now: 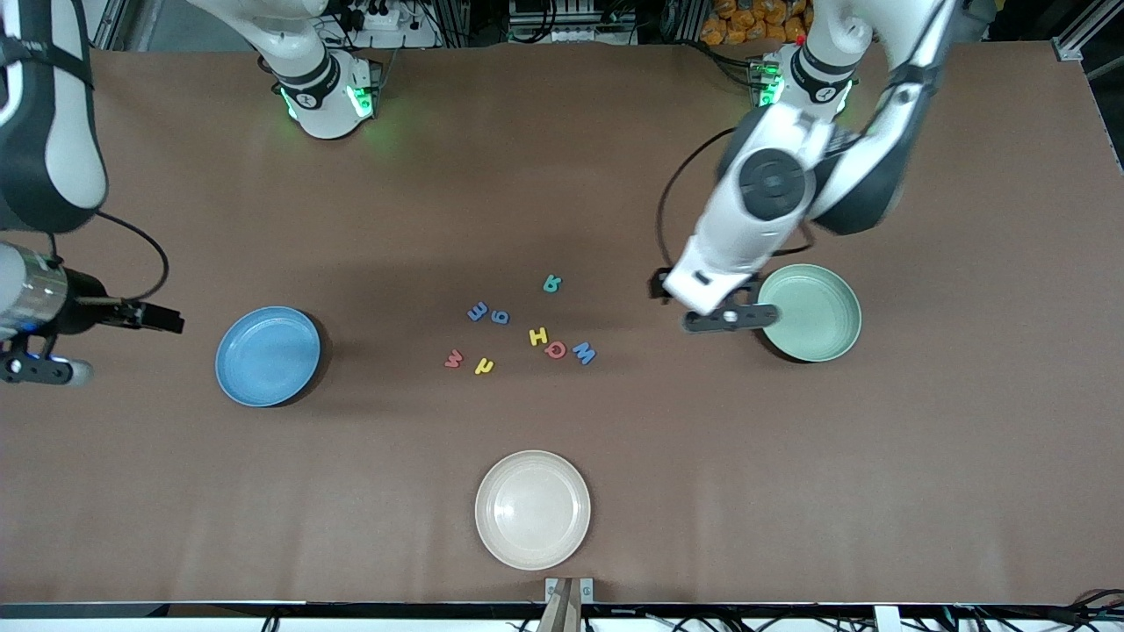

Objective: Sort upper and lower case letters into plates
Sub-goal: 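Reach the left gripper toward the letters while the right gripper moves out, then lower the left gripper and grasp the blue foam W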

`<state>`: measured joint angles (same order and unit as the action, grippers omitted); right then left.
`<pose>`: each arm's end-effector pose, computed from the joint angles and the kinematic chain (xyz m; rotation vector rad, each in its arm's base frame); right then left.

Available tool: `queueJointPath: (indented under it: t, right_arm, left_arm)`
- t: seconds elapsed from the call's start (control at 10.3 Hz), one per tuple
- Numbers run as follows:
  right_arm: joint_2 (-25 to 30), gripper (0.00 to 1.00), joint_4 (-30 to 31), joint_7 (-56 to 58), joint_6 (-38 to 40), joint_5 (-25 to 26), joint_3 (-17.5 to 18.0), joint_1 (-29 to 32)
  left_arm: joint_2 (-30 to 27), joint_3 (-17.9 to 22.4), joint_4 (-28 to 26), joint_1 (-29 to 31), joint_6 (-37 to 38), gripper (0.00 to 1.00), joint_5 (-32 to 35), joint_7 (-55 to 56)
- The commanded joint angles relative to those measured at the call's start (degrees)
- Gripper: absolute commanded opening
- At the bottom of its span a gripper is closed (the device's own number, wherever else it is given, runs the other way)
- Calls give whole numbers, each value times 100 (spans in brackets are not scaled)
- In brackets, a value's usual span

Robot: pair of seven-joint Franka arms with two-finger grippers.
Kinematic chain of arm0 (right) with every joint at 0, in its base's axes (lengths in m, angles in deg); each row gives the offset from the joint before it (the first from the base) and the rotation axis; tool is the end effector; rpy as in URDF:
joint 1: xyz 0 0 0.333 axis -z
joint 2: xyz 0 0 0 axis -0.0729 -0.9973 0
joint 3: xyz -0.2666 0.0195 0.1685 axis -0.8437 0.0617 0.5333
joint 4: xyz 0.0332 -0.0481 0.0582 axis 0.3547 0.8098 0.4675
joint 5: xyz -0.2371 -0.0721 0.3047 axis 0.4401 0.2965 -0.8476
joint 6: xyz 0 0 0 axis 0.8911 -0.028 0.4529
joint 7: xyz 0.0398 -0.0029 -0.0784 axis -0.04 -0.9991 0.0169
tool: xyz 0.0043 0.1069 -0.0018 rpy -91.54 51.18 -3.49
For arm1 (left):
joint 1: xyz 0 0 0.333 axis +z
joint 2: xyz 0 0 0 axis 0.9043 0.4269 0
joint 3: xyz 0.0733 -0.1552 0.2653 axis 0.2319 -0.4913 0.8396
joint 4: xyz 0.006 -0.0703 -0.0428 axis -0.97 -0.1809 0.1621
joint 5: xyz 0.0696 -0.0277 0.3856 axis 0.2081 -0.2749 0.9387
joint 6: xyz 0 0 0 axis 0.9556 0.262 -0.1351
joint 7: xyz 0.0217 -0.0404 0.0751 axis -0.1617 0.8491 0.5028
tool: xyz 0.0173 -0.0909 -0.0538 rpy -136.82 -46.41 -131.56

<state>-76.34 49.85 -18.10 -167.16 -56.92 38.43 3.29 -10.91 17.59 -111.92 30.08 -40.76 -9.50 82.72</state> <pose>0.6410 -0.0401 0.4698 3.1005 -0.2289 -0.2279 0.5372 -0.3732 0.3645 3.0916 0.2282 -0.0901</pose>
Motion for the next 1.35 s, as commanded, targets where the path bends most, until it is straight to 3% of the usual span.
queueJointPath:
  t: [0.0, 0.19, 0.48, 0.68, 1.06, 1.26]
  right_arm:
    - [-155, 100, -90, -299, -10, -28, 74, 52]
    - [-243, 100, -81, -335, -36, -37, 74, -9]
    - [-595, 100, -81, -992, -511, -46, 83, -359]
    - [-691, 100, -81, -1327, -555, -37, 83, -562]
    - [-771, 100, -90, -2145, -757, -46, 83, -765]
    - [-797, 100, -90, -2251, -757, -55, 92, -765]
  left_arm:
    - [1135, 65, 737, -269, -714, 100, -188, 487]
    - [1936, 74, 941, -507, -1742, 100, -188, 531]
    - [2386, 92, 1107, -648, -2423, 100, -136, 348]
    - [2590, 153, 1432, -718, -2433, 100, -74, -1033]
    - [2581, 145, 1425, -754, -2433, 100, -153, -4004]
    - [2599, 136, 1399, -771, -2433, 100, -162, -4931]
